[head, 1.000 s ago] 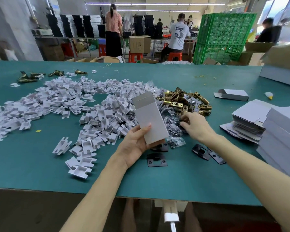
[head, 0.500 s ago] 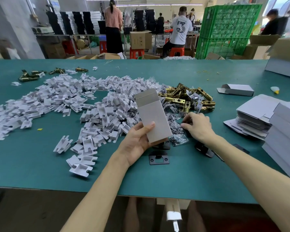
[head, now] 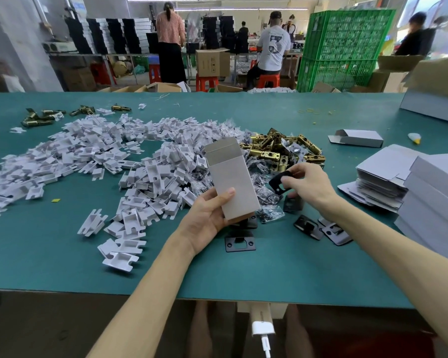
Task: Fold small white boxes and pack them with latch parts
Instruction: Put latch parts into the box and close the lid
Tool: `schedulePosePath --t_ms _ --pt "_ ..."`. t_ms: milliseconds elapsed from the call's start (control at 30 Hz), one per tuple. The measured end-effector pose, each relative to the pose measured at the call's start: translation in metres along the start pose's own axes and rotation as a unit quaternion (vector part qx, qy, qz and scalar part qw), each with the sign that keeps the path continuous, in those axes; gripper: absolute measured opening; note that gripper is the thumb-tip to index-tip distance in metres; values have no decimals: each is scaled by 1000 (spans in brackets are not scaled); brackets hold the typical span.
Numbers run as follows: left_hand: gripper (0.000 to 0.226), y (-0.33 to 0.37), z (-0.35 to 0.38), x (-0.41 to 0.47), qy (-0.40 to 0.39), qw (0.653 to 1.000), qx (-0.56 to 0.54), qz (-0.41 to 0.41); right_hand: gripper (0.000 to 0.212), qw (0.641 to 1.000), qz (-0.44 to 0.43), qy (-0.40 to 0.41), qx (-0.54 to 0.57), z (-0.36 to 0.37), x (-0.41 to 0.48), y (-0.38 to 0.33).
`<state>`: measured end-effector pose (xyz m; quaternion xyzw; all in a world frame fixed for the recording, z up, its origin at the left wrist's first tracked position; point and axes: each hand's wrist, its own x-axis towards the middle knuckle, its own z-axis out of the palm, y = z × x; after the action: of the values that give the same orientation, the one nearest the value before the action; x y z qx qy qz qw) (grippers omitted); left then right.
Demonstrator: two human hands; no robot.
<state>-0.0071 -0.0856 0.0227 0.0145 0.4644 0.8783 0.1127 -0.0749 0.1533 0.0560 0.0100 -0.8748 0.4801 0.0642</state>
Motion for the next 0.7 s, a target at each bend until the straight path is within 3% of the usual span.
schedulePosePath --t_ms 167,300,467,700 --pt "52 0 1 -1 -6 1000 12 -1 5 971 69 -28 226 -8 -6 -27" --pt "49 -1 1 -3 -29 999 14 -2 17 947 27 -43 316 -20 -16 -67" --pt "43 -3 1 -2 -26 999 36 1 21 952 -75 -55 290 -20 -29 -116" --pt "50 -5 2 -1 -27 999 45 3 19 971 -230 -35 56 1 -43 -136"
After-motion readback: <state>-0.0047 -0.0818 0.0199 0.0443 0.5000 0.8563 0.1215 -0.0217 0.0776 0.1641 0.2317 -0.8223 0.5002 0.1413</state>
